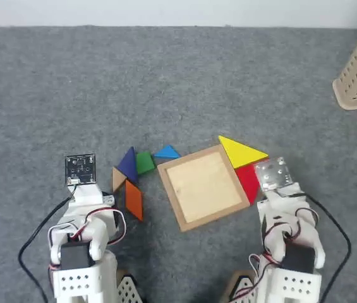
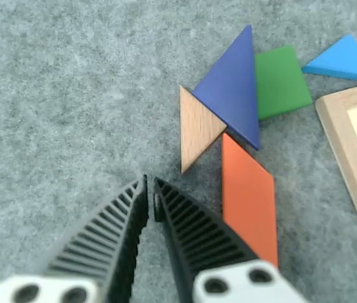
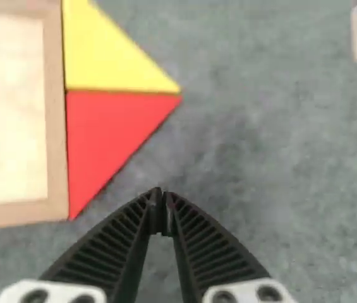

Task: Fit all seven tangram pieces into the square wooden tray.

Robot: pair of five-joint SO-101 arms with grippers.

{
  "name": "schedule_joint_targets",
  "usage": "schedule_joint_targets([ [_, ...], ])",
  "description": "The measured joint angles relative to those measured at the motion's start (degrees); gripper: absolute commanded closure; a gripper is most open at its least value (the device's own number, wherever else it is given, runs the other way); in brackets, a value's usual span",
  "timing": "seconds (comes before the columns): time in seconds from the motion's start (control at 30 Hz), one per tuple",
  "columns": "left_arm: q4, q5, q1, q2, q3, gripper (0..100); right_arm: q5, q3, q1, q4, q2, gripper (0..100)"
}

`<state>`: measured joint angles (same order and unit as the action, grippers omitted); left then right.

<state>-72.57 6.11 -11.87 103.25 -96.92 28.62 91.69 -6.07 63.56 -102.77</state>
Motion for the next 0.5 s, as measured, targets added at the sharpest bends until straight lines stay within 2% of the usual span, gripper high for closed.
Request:
schedule_joint_targets([
  [0.13, 0.00, 0.00, 0.00, 0.00, 0.00, 99, -3.34, -5.19, 0.09, 0.00, 0.53, 99.2],
  [0.27, 0.00, 0.00, 0.00, 0.00, 0.00, 99, -4.57, -11.96, 1.05, -0.44, 10.99, 99.2],
  [0.37, 0.00, 0.00, 0.00, 0.00, 0.00, 99, -7.03, -18.99, 6.24, -0.53, 21.98, 99.0],
  [0.5, 0.00, 0.00, 0.00, 0.00, 0.00, 99, -10.73, -28.57, 14.42, -0.53, 40.35, 89.7],
])
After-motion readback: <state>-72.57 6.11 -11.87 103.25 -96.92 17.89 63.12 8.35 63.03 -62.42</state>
